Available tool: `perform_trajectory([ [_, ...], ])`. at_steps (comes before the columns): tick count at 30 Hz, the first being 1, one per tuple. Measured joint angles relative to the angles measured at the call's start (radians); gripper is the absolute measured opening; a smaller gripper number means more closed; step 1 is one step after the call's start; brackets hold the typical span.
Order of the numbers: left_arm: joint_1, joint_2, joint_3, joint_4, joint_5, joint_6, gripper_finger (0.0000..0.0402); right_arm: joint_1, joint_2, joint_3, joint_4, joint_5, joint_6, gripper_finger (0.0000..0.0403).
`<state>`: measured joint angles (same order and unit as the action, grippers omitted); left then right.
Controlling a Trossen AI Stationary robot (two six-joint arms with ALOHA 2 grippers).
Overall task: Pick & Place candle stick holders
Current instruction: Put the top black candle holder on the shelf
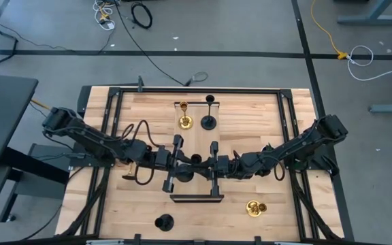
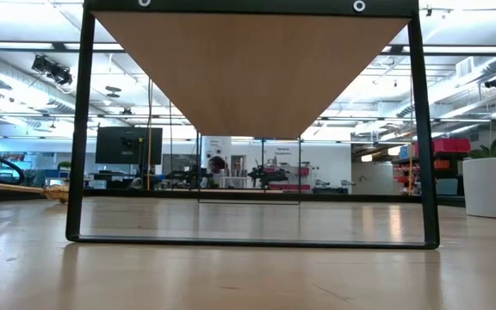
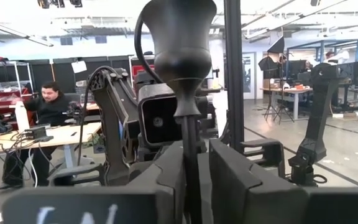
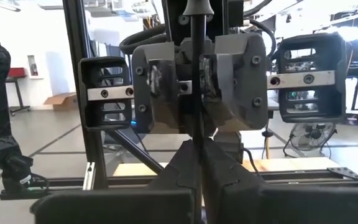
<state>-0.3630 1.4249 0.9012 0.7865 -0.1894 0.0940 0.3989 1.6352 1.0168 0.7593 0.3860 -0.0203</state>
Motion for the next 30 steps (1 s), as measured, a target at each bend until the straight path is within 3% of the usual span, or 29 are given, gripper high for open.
perform_trajectory([
  [14,-0.054,-0.215,0.001,-0.353,-0.073,-0.001,0.0121,0.038,-0.078,0.0,-0.129,0.143,-0.038,0.0002],
  [19,-0.063,-0.222,0.001,-0.361,-0.092,0.004,0.0122,0.038,-0.078,0.0,-0.139,0.15,-0.032,0.0002],
  [23,-0.052,-0.214,0.001,-0.361,-0.107,0.005,0.0099,0.038,-0.078,0.0,-0.16,0.152,-0.005,0.0001],
  [25,-0.044,-0.214,0.001,-0.354,-0.113,0.006,0.008,0.036,-0.079,0.0,-0.181,0.119,0.016,0.0001],
  [30,-0.032,-0.214,0.001,-0.302,-0.113,0.004,0.008,0.03,-0.079,0.0,-0.199,0.068,0.025,0.0],
])
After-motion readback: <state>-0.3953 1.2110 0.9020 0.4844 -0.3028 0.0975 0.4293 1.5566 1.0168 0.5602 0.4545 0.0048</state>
